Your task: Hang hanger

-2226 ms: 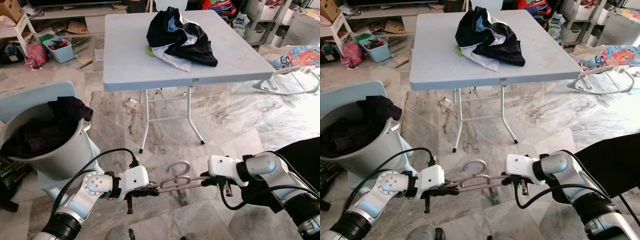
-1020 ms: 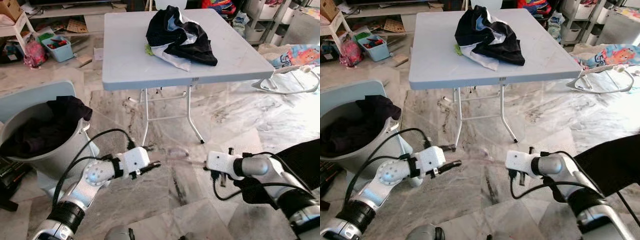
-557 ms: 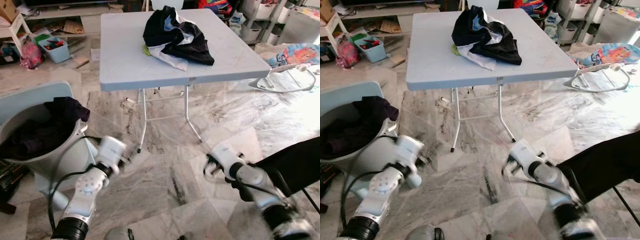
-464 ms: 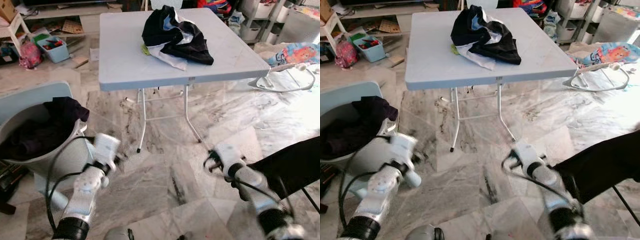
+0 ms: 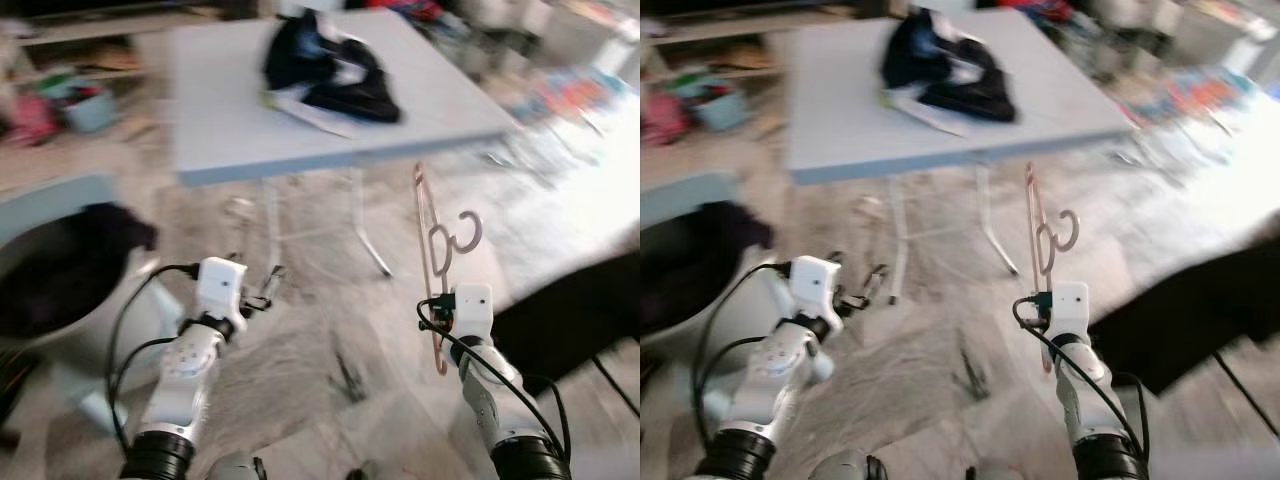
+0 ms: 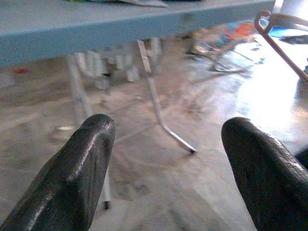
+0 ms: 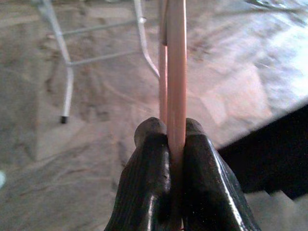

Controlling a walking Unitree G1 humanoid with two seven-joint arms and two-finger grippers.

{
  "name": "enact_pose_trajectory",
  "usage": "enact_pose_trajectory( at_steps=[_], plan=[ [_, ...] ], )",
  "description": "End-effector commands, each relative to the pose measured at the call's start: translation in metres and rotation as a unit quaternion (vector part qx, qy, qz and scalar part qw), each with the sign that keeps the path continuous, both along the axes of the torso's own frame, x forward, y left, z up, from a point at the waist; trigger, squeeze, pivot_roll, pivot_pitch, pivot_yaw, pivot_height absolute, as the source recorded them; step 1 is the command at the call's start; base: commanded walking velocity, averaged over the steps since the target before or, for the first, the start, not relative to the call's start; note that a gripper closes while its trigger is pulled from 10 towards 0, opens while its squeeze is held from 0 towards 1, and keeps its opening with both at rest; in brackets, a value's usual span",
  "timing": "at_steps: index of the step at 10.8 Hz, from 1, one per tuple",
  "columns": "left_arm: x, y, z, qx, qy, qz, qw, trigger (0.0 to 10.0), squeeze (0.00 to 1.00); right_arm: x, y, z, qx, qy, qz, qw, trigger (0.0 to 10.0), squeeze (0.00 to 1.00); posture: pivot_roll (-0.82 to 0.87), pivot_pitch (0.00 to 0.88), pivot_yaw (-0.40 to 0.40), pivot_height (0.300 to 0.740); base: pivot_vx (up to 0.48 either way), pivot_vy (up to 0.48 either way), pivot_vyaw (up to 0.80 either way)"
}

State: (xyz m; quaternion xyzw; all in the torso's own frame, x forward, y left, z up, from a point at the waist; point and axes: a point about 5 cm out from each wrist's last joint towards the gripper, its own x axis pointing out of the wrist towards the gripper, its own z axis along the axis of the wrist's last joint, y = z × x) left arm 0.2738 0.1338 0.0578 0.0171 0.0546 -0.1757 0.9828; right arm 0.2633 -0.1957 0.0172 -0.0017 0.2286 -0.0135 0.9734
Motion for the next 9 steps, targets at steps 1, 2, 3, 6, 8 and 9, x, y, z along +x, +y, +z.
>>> enact_pose_trajectory(
  at_steps=[1, 2, 3, 6, 8, 9],
  plan=[
    [0.0001, 0.0008, 0.0023, 0.0, 0.001, -0.003, 1.0, 10.0, 0.0, 0.005, -0.003, 0.0096, -0.002, -0.018, -0.012, 1.0, 10.0, 0.0, -0.1, 0.0, -0.003, 0.74, 0.0, 0.251, -0.79],
    [0.0001, 0.0003, 0.0027, -0.001, 0.002, -0.007, 1.0, 10.0, 0.0, 0.0056, -0.0036, 0.0104, -0.003, -0.019, -0.014, 1.0, 10.0, 0.0, -0.1, 0.0, -0.003, 0.74, 0.0, 0.326, -0.79],
    [-0.0007, -0.0001, 0.003, -0.001, 0.006, -0.012, 1.0, 10.0, 0.0, 0.0052, -0.0044, 0.0115, -0.003, -0.017, -0.017, 1.0, 10.0, 0.0, -0.1, 0.0, 0.001, 0.74, 0.0, 0.394, -0.79],
    [-0.0018, -0.0016, 0.0025, 0.001, 0.013, -0.023, 1.0, 10.0, 0.0, 0.0047, -0.0047, 0.0116, -0.004, -0.011, -0.02, 1.0, 10.0, 0.0, -0.1, 0.0, 0.003, 0.74, 0.0, 0.394, -0.79],
    [-0.0024, -0.0038, 0.0023, 0.001, 0.016, -0.028, 0.999, 10.0, 0.0, 0.0053, -0.0048, 0.012, -0.003, -0.009, -0.018, 1.0, 10.0, 0.0, -0.1, 0.0, 0.0, 0.74, 0.0, 0.394, -0.79],
    [-0.0026, -0.0047, 0.0021, 0.001, 0.017, -0.03, 0.999, 10.0, 0.0, 0.0061, -0.0048, 0.0125, -0.004, -0.009, -0.018, 1.0, 10.0, 0.0, -0.1, 0.0, 0.0, 0.74, 0.0, 0.382, -0.79]
  ],
)
